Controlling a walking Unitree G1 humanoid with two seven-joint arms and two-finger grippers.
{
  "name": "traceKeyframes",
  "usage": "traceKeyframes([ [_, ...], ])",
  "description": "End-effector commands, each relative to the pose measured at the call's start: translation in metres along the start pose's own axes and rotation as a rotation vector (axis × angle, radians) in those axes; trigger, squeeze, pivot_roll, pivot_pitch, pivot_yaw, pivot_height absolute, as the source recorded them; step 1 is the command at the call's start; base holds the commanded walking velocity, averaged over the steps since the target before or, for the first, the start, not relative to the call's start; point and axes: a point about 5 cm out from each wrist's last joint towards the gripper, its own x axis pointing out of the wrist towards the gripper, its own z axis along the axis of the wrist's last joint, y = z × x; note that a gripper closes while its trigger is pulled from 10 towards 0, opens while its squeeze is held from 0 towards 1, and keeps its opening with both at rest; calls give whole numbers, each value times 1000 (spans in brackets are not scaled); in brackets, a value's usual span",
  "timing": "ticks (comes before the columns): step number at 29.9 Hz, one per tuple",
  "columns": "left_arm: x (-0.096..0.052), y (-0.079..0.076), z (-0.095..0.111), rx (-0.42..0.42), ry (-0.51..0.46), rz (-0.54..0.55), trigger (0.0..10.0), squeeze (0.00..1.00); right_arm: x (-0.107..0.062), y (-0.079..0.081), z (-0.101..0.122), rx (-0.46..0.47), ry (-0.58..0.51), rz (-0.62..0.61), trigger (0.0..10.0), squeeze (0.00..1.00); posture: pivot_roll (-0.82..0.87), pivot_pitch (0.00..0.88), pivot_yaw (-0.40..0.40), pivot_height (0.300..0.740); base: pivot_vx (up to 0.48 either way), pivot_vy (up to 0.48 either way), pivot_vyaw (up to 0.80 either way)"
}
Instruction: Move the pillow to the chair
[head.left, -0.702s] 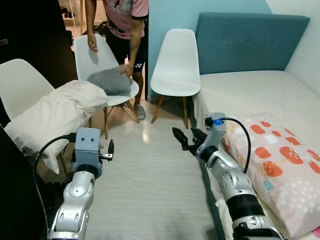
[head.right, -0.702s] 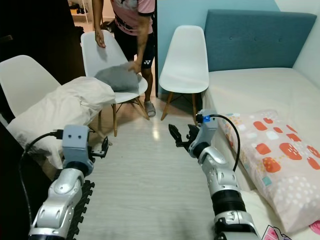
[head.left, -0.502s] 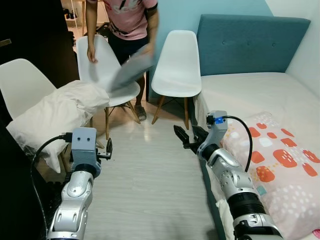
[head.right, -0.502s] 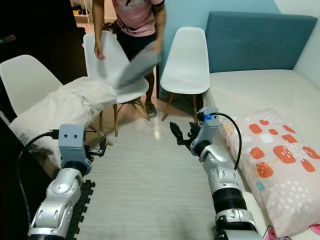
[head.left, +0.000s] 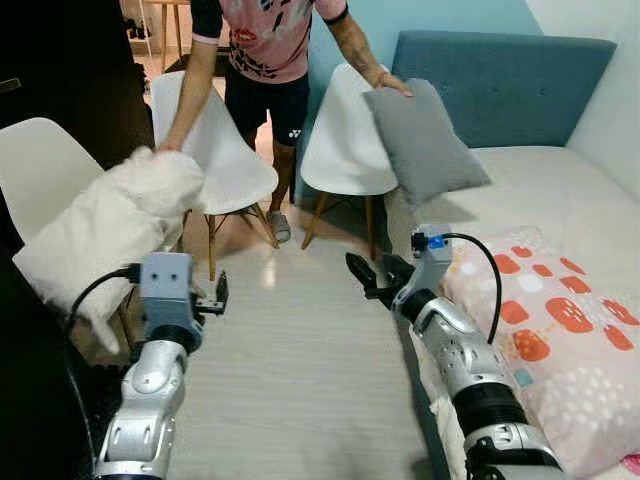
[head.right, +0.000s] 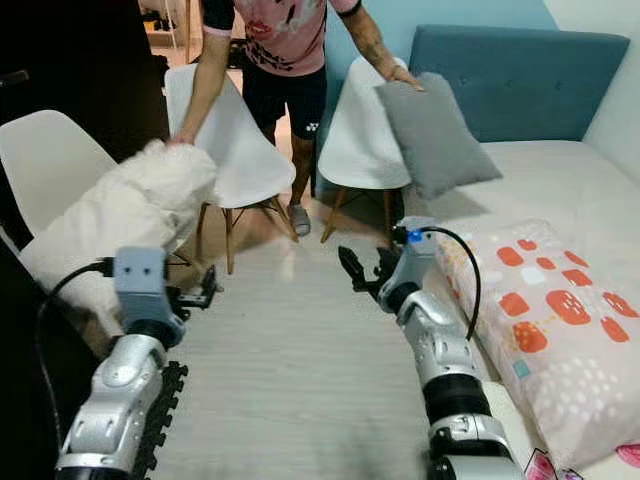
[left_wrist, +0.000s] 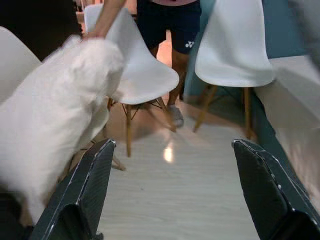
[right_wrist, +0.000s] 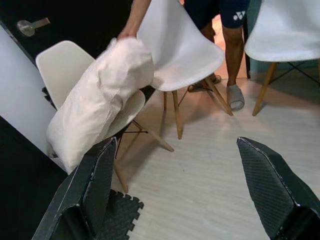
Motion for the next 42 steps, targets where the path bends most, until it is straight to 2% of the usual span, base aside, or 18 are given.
traceKeyframes([
  [1, 0, -3, 0, 38, 1, -23, 10000, 0, 3, 3, 2, 14, -2, 15, 10000, 0, 67, 0, -62, 740, 0, 0, 0],
  [2, -4, -2, -9, 16, 24, -13, 10000, 0, 2, 2, -3, -4, 10, 4, 10000, 0, 65, 0, -63, 740, 0, 0, 0],
  [3, -4, -2, -9, 16, 24, -13, 10000, 0, 2, 2, -3, -4, 10, 4, 10000, 0, 65, 0, -63, 740, 0, 0, 0],
  [4, -3, 0, -9, -28, 25, 3, 10000, 0, 1, 1, -3, -1, 10, 0, 10000, 0, 61, 0, -62, 740, 0, 0, 0],
  [6, 3, -1, -3, -18, 7, -7, 10000, 0, 2, 1, 0, 3, 1, 3, 10000, 0, 55, 0, -61, 740, 0, 0, 0],
  [9, 2, -7, -5, 23, 16, -38, 10000, 0, 1, 1, -1, -4, 2, 4, 10000, 0, 53, 0, -61, 740, 0, 0, 0],
  [13, 5, -3, -9, -34, 47, -18, 10000, 0, -1, -3, -2, -6, 7, -6, 10000, 0, 46, 0, -59, 740, 0, 0, 0],
  [16, 6, -9, -10, -13, 60, -69, 10000, 0, 0, -2, -2, -19, 8, -4, 10000, 0, 46, 0, -57, 740, 0, 0, 0],
  [22, 4, -7, -14, -96, 77, -72, 10000, 0, -1, -3, -3, -15, 9, -9, 10000, 0, 44, 0, -54, 740, 0, 0, 0],
  [23, 5, -5, -13, -132, 71, -70, 10000, 0, -1, -2, -4, -20, 11, -8, 10000, 0, 44, 0, -55, 740, 0, 0, 0],
  [30, 2, -5, -11, -195, 44, -83, 10000, 0, -3, -3, -4, -14, 1, -2, 10000, 0, 45, 0, -53, 740, 0, 0, 0],
  [42, 3, -4, -12, -194, 51, -101, 10000, 0, -2, -1, -4, -15, 0, 3, 10000, 0, 44, 0, -52, 740, 0, 0, 0],
])
